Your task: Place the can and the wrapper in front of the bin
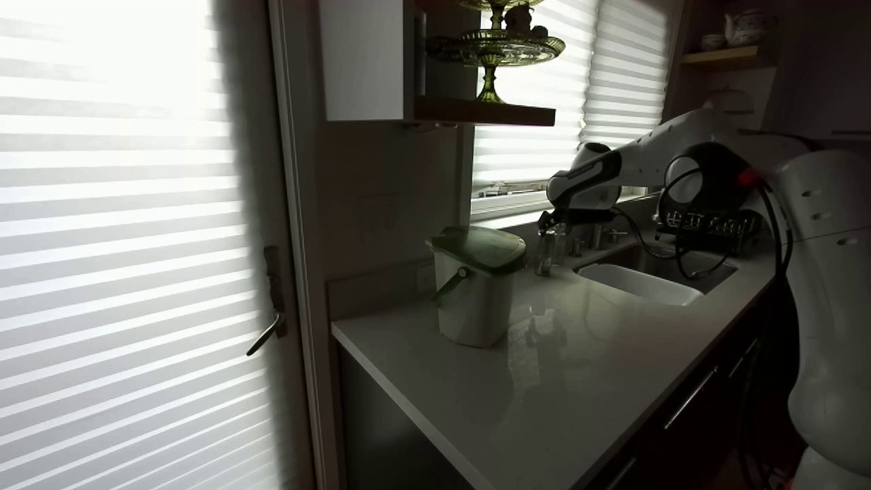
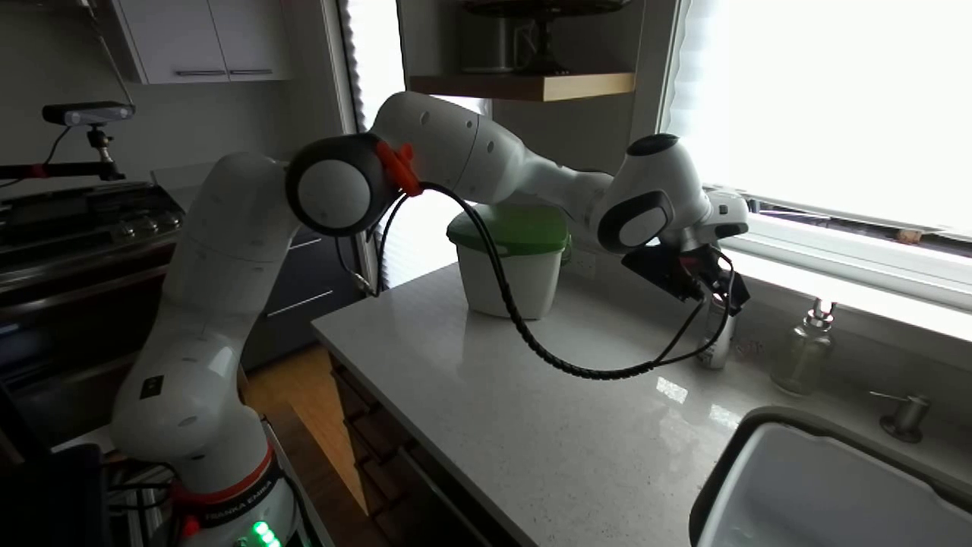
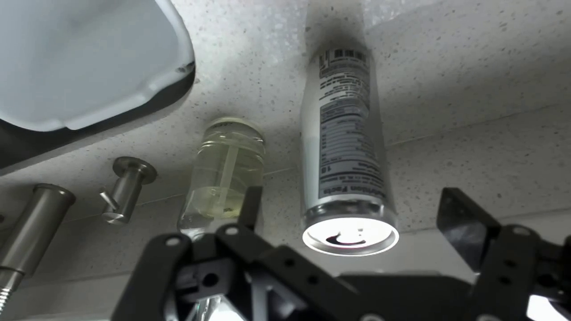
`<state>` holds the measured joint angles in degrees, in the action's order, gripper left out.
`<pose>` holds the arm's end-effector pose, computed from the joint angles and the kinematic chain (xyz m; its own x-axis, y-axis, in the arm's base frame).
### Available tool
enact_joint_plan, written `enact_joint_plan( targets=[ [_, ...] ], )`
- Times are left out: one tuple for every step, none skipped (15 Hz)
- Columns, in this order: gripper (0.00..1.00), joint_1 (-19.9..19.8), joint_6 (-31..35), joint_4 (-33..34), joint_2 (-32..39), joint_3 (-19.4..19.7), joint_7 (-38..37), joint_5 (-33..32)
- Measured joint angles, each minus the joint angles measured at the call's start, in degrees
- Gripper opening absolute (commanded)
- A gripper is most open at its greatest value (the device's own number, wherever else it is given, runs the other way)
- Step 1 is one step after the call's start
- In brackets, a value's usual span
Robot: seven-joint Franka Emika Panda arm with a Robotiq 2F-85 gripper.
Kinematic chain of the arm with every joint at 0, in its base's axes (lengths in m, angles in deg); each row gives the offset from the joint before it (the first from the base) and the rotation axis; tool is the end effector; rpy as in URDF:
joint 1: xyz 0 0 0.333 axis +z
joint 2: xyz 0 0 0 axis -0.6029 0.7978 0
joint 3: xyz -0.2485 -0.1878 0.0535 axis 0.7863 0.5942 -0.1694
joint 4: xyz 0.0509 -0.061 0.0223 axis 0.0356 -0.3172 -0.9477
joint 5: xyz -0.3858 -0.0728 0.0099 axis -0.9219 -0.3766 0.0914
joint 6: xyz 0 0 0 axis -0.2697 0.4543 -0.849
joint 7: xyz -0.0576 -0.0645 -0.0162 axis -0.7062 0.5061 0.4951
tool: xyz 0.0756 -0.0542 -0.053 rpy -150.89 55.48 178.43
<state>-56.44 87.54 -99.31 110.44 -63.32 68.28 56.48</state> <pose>0.6584 -0.3501 0.4467 0.7777 -0.3053 0.5496 -0.4057 -0.9115 0.0676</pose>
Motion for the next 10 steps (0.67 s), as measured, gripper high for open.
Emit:
enact_joint_plan(
  targets=[
    [1.0,0.2,0.3,0.1,0.3,0.1,-1.3,-0.3],
    [1.0,0.4,0.6,0.4,0.6,0.2,-2.9,-0.7],
    [1.0,0.6,1.1,0.8,1.1,0.3,-4.4,-1.1],
    [1.0,0.8,1.3,1.2,1.7,0.5,-6.0,-1.6],
    [1.0,1.0,1.4,1.8,2.3,0.7,-7.6,-2.1],
    [1.0,1.2,1.6,2.4,2.9,0.9,-9.1,-2.4],
    [1.0,1.5,1.7,3.0,3.6,1.2,-10.5,-2.7],
    [1.0,1.7,1.9,3.7,4.2,1.5,-11.9,-3.1],
    [1.0,2.0,2.1,4.4,4.9,1.7,-13.2,-3.4],
    [1.0,2.2,2.3,5.1,5.5,2.0,-14.4,-3.7]
  ],
)
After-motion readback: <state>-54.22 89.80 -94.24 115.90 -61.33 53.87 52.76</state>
